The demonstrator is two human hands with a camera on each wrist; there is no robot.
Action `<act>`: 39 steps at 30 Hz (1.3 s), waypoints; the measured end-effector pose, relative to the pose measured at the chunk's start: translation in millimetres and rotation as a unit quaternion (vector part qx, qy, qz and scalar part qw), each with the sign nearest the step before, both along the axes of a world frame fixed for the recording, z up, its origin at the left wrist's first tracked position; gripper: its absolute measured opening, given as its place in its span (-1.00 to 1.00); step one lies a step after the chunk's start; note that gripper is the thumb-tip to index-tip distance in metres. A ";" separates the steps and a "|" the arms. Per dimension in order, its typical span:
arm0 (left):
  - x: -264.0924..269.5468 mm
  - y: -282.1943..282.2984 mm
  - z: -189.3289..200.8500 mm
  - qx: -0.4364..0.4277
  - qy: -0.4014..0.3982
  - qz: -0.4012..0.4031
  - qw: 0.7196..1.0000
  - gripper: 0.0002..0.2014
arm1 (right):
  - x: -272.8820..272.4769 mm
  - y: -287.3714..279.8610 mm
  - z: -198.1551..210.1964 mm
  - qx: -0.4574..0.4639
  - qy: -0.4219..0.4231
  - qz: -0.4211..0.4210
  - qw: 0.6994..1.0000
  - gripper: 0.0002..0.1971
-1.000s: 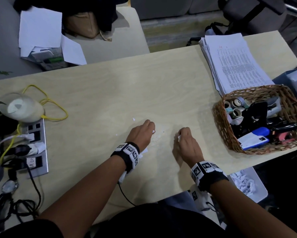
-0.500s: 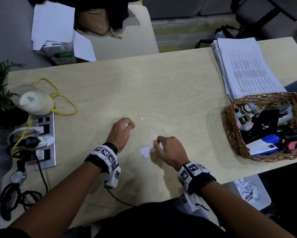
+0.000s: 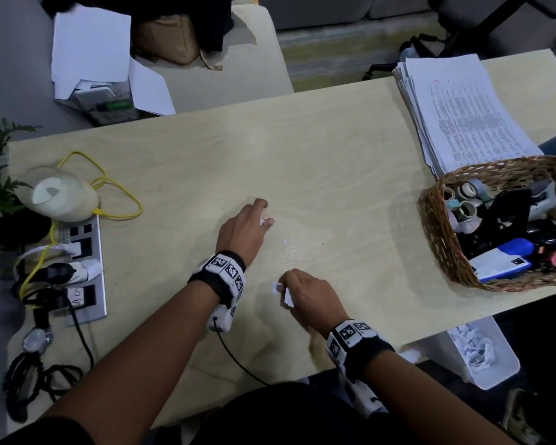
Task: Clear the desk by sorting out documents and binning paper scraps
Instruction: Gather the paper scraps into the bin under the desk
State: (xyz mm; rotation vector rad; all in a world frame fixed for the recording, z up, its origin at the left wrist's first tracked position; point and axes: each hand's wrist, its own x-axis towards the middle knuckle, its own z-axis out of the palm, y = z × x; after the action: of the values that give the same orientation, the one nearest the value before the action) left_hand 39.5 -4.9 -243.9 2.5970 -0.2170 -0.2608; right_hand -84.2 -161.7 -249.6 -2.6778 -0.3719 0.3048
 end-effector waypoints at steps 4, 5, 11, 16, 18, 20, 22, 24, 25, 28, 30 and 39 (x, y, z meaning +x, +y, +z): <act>0.2 -5.9 -7.2 0.067 -0.048 -0.019 0.996 -0.92 | 11.3 -2.2 8.6 -0.035 -0.014 0.056 0.998 -0.78; -0.9 -7.1 -6.9 0.070 -0.053 -0.025 0.996 -0.94 | 15.9 -6.0 11.5 -0.015 -0.013 0.054 0.998 -0.76; -2.0 -7.1 2.4 0.049 -0.006 -0.011 0.999 -0.85 | 56.3 -25.4 41.6 0.106 0.046 -0.026 0.993 -0.96; -4.9 12.7 2.3 -0.106 0.051 0.181 0.976 -0.80 | 85.6 -41.1 39.4 0.109 0.121 -0.070 0.984 -0.75; -8.0 17.5 1.6 -0.128 0.059 0.200 0.970 -0.79 | 92.4 -42.2 38.1 0.112 0.137 -0.098 0.979 -0.89; -10.5 17.1 2.2 -0.120 0.056 0.180 0.975 -0.79 | 94.8 -40.4 35.9 0.108 0.127 -0.125 0.978 -0.77; -12.6 12.7 1.8 -0.098 0.033 0.137 0.985 -0.85 | 95.5 -35.4 33.5 0.087 0.115 -0.129 0.981 -0.68; -14.3 6.5 -0.4 -0.077 0.019 0.105 0.991 -0.89 | 96.0 -29.9 28.0 0.040 0.111 -0.092 0.989 -0.75; -14.7 3.7 -1.8 -0.068 0.017 0.099 0.993 -0.86 | 96.5 -28.3 24.7 0.025 0.113 -0.067 0.991 -0.81; -12.9 -3.4 -3.5 -0.053 0.007 0.108 0.993 -0.83 | 99.2 -28.3 18.6 0.019 0.128 -0.034 0.991 -0.79; -10.2 -6.9 -3.7 -0.055 0.000 0.118 0.991 -0.90 | 101.0 -28.8 18.2 0.025 0.127 -0.034 0.991 -0.79; -3.8 -8.1 -0.8 -0.026 0.009 0.126 0.992 -0.86 | 102.4 -22.4 20.8 -0.063 0.070 0.075 0.993 -0.90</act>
State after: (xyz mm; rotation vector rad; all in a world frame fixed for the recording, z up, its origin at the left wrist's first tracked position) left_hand 35.7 -13.0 -244.7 2.5361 0.1104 -0.1846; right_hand 18.2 -184.2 -228.7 -2.7358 -0.5275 0.5767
